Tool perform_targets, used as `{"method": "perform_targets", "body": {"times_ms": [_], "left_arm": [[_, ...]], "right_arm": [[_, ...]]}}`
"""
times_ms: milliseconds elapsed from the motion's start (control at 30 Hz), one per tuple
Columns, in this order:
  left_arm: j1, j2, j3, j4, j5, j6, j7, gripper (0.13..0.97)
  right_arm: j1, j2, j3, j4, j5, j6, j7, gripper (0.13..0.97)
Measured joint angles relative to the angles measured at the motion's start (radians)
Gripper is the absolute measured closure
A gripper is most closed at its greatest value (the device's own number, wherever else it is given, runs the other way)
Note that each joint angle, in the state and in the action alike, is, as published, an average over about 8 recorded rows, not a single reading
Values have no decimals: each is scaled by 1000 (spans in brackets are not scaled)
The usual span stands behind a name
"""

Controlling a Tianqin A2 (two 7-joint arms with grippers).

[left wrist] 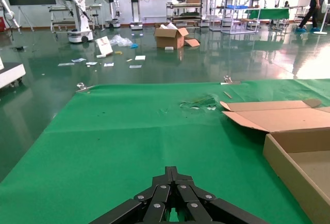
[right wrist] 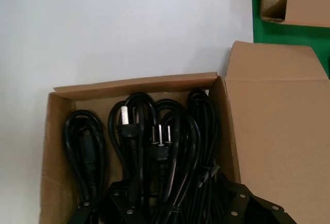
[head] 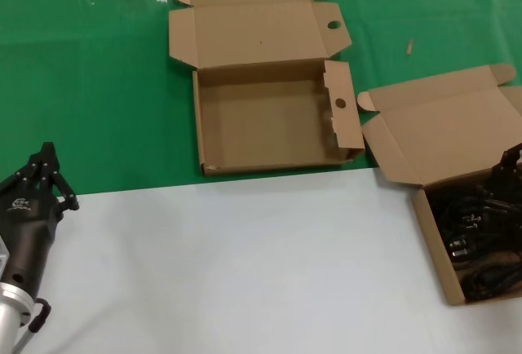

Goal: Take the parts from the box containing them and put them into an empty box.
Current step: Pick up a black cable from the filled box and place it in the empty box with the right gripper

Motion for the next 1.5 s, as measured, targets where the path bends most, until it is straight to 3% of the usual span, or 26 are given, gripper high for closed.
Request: {"method": "perform_targets", "body": {"times_ms": [233,533,800,900,1200,1500], "left_arm": [[0,0,0,0,0,0,0,957],[0,0,0,0,0,0,0,957],[0,0,0,0,0,0,0,957],[0,0,0,0,0,0,0,957],[0,0,0,0,0,0,0,957],[0,0,0,0,0,0,0,957]], "right_arm": [[-6,-22,4,-49,-3,39,-32,574],[-13,-35,9,-87,-1,65,-50,653],[-15,-33,13,-85,1,67,-46,794],[-15,-30,15,-78,2,64,-41,794],[-7,-7,20,-6,2,20,7,877],[57,0,29,126,8,-76,103,898]]}}
